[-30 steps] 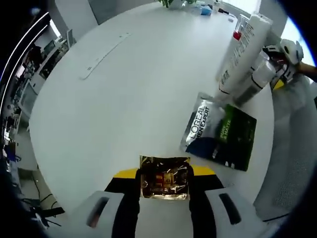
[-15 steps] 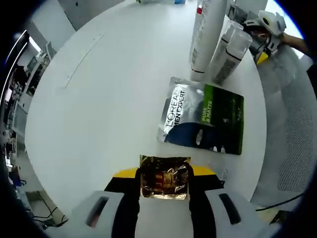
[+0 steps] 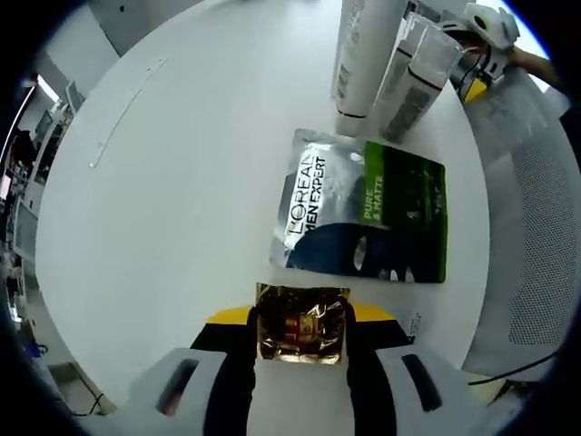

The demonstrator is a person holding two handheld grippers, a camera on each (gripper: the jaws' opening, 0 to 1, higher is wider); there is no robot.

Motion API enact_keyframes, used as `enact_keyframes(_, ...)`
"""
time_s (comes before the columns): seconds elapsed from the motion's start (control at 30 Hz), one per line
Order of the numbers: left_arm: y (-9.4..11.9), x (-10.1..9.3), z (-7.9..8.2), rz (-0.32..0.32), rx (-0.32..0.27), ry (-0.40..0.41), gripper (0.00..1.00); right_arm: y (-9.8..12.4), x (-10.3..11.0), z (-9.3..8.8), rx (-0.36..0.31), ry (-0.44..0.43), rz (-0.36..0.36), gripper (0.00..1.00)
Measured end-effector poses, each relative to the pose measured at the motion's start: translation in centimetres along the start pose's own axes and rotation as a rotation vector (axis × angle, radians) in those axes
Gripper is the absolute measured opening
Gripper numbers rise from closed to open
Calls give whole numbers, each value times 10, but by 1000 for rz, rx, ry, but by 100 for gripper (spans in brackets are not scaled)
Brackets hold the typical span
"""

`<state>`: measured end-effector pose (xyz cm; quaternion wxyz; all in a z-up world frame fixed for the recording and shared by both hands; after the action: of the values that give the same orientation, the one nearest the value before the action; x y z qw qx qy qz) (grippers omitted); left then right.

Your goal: Arrange the skincare products in the storage area until every visible bottle or jar stands upright without overlapping.

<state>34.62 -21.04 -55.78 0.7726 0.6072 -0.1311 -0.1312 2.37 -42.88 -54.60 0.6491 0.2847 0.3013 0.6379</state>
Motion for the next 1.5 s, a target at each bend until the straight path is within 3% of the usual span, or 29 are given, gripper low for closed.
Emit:
enact_keyframes(0.4, -4, 2, 0, -21, 27, -35, 40, 2, 0, 0, 0, -8, -1, 89)
enact_keyframes(0.9, -3, 0, 1, -11, 16, 5, 45, 0, 0, 0, 6, -2, 2, 89)
enact_keyframes(1.07, 7, 2, 6, 26, -48, 101, 53, 0, 2, -1, 11, 14, 6, 89)
enact_keyframes(1.13, 12, 1, 6, 33, -90, 162, 50, -2, 1, -1, 10, 12, 10, 89)
enact_keyframes(1.23, 22, -2, 14, 37, -197, 274, 52, -1, 2, 0, -3, 4, 16, 90)
enact_keyframes(1.3, 26, -1, 9, 38, -299, 378, 55, -2, 2, 1, -5, 9, 18, 90)
enact_keyframes(1.33, 34, -6, 15, 41, -345, 422, 56, -2, 2, 1, -6, 12, 21, 90)
enact_keyframes(1.4, 40, -10, 8, 65, -378, 459, 60, -2, 3, 2, -17, 15, 28, 91)
enact_keyframes(1.5, 49, -20, -4, 93, -371, 482, 65, 2, 8, 6, -27, 24, 37, 93)
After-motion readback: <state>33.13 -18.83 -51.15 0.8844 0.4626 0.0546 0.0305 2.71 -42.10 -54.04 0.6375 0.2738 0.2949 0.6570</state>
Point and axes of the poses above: the point that each gripper's makers call its tool centre point, and the gripper's own axes: y roughly backward along the fingers, x roughly to its left, z roughly out of its top, the point moved 6 cm from there along y, roughly backward along the fingers, and after that the axes turned 4 degrees about -y, right-handed, at the moved point
